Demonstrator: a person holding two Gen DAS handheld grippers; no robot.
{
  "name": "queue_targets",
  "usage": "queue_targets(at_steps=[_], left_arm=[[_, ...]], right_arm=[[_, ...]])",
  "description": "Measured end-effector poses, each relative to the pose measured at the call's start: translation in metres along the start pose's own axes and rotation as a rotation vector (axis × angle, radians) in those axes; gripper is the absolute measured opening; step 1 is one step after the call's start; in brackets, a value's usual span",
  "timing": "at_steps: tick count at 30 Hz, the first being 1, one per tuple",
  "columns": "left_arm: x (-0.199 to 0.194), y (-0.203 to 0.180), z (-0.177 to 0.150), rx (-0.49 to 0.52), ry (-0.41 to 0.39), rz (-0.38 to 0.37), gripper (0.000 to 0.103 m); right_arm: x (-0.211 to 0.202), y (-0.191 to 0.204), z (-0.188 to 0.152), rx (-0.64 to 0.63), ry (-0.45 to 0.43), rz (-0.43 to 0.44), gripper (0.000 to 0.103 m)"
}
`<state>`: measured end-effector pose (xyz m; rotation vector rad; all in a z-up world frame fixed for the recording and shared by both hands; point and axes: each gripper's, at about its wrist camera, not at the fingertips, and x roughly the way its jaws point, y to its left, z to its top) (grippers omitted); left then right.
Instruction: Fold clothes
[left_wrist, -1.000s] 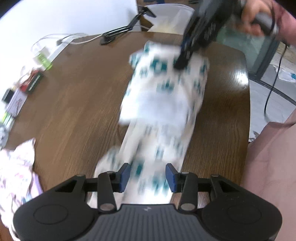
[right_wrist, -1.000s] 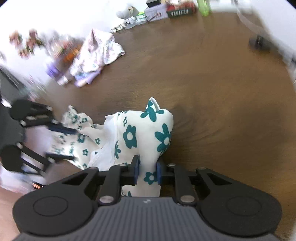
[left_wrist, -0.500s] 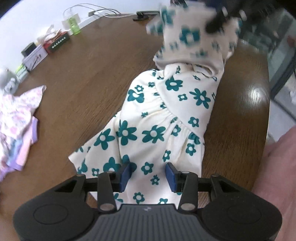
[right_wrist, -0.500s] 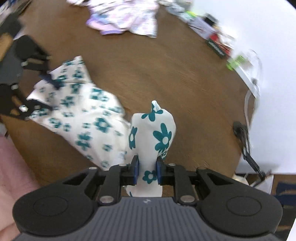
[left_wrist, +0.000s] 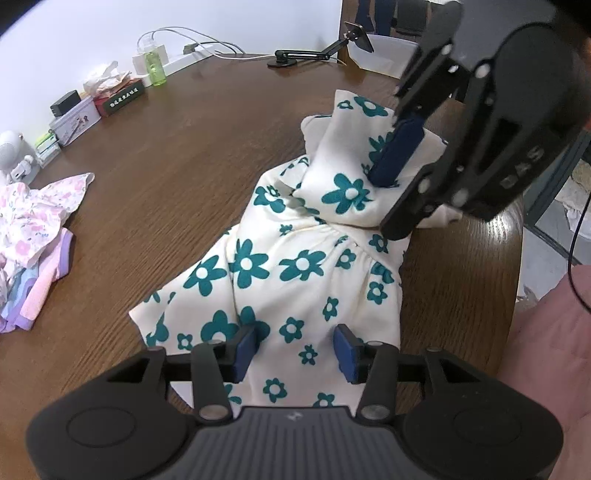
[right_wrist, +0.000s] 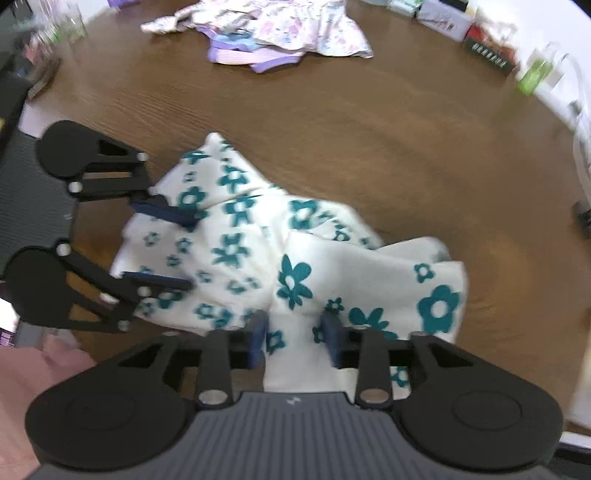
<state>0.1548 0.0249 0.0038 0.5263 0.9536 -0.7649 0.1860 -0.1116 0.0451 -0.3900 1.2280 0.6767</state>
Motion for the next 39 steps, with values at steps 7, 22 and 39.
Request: queue_targets(at_steps=[7,22,39], left_arm=[[0.003,0.004,0.006,-0.025,0.033,-0.003,0.046],[0.008,0.001,0.017,-0.048,0.093,0.021,0.049],[0.009,0.000,0.016,-0.054,0.098,0.026,0.050]], right_arm=[[-0.073,-0.039,-0.036,0.086,-0.253,0.045,0.040],[-0.065,0.004,-0.105,-0.290,-0.410,-0.039,0.068],[-0.010,0.000,-0.085,-0.134,-0.457,-0.034,0.017]])
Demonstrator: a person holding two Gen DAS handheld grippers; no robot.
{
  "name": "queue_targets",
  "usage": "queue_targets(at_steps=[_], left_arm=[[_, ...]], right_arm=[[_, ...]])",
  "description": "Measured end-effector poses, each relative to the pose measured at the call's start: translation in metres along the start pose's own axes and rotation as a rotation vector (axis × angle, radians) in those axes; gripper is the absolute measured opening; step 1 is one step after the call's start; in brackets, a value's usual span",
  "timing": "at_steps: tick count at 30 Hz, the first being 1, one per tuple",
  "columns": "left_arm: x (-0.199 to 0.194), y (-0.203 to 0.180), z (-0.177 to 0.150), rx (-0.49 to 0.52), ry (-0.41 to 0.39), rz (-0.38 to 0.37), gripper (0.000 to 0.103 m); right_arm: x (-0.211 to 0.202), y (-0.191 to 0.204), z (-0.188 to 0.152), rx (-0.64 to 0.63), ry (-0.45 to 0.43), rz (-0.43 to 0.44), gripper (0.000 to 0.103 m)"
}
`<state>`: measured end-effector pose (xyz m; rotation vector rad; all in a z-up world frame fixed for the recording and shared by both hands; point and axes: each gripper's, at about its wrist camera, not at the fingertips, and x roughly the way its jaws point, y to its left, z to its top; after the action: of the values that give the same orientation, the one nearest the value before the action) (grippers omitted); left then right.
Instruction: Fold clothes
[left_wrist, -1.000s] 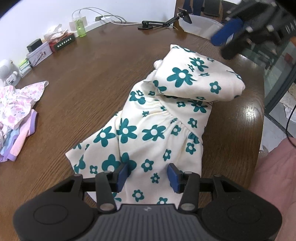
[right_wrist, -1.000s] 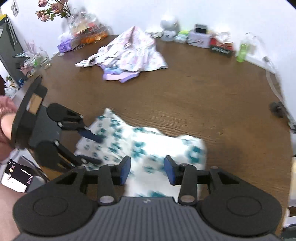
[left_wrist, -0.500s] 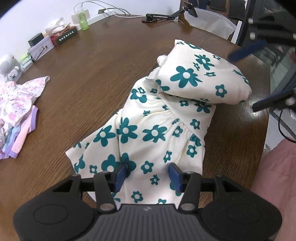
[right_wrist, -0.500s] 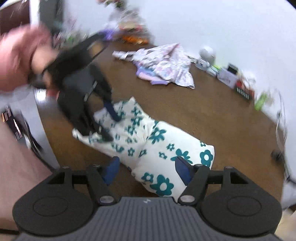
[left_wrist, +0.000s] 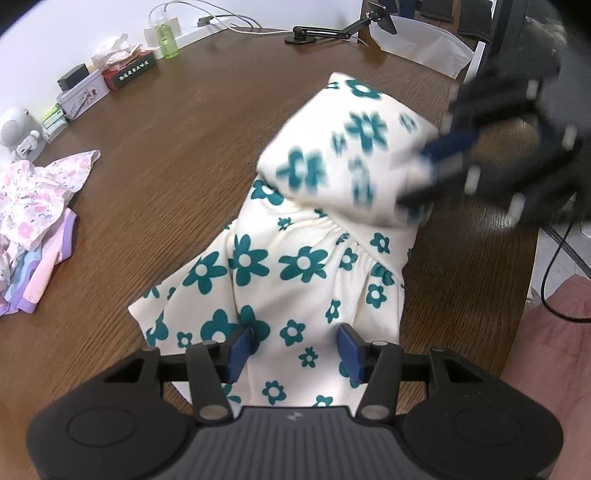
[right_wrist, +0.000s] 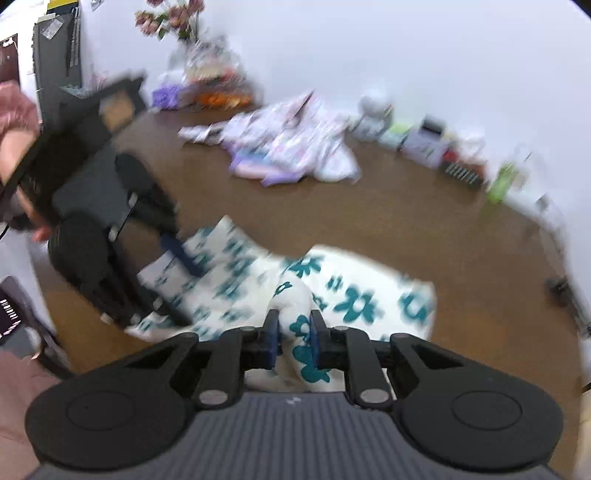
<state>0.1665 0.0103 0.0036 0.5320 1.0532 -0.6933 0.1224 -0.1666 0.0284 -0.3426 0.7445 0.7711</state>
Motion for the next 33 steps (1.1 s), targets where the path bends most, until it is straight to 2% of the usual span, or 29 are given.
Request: queue_targets(at_steps=[2,4,5,7,9,12,15,19,20,23,28,32,33], left_arm=[[0.000,0.000,0.000,-0.003,0.000,0.001,0.051],[-0.001,-0.001,0.000,0.003,0.006,0.002,0.051],[-0.002,-0.001,0.001,0.006,0.007,0.001,0.051],[-0.009,-0.001,0.003,0.007,-0.004,-0.003,0.050],[-0.024,-0.003,0.008,0.013,-0.049,-0.011,0.050],[-0.049,-0.011,0.025,0.038,-0.159,-0.020,0.050],[-0.054,-0.029,0.049,0.100,-0.220,-0.035,0.048],[-0.029,-0.056,0.077,0.180,-0.179,-0.068,0.032],[-0.021,-0.058,0.080,0.186,-0.157,-0.063,0.028],[-0.003,-0.060,0.082,0.185,-0.102,-0.047,0.027],[0.006,-0.061,0.079,0.167,-0.094,-0.049,0.027],[-0.007,-0.052,0.084,0.133,-0.101,-0.081,0.028],[-0.015,-0.047,0.085,0.114,-0.126,-0.084,0.029]], right_arm=[[0.009,0.005,-0.007,-0.002,-0.004,0.008,0.019],[0.008,0.008,-0.011,0.005,-0.028,0.016,0.028],[0.003,0.006,-0.011,0.024,-0.041,0.028,0.036],[-0.017,-0.006,-0.010,0.079,-0.080,0.046,0.041],[-0.040,-0.019,-0.010,0.106,-0.132,0.024,0.041],[-0.057,-0.038,-0.008,0.083,-0.165,-0.095,0.041],[-0.050,-0.057,-0.003,0.072,-0.158,-0.141,0.041],[-0.018,-0.071,0.005,0.030,-0.103,-0.117,0.035],[-0.008,-0.076,0.006,0.037,-0.080,-0.101,0.030],[0.018,-0.087,0.003,0.053,-0.026,-0.059,0.027],[0.038,-0.095,-0.012,0.081,-0.030,-0.010,0.027],[0.018,-0.103,-0.014,0.135,-0.079,0.027,0.029],[0.010,-0.105,-0.014,0.150,-0.094,0.036,0.029]])
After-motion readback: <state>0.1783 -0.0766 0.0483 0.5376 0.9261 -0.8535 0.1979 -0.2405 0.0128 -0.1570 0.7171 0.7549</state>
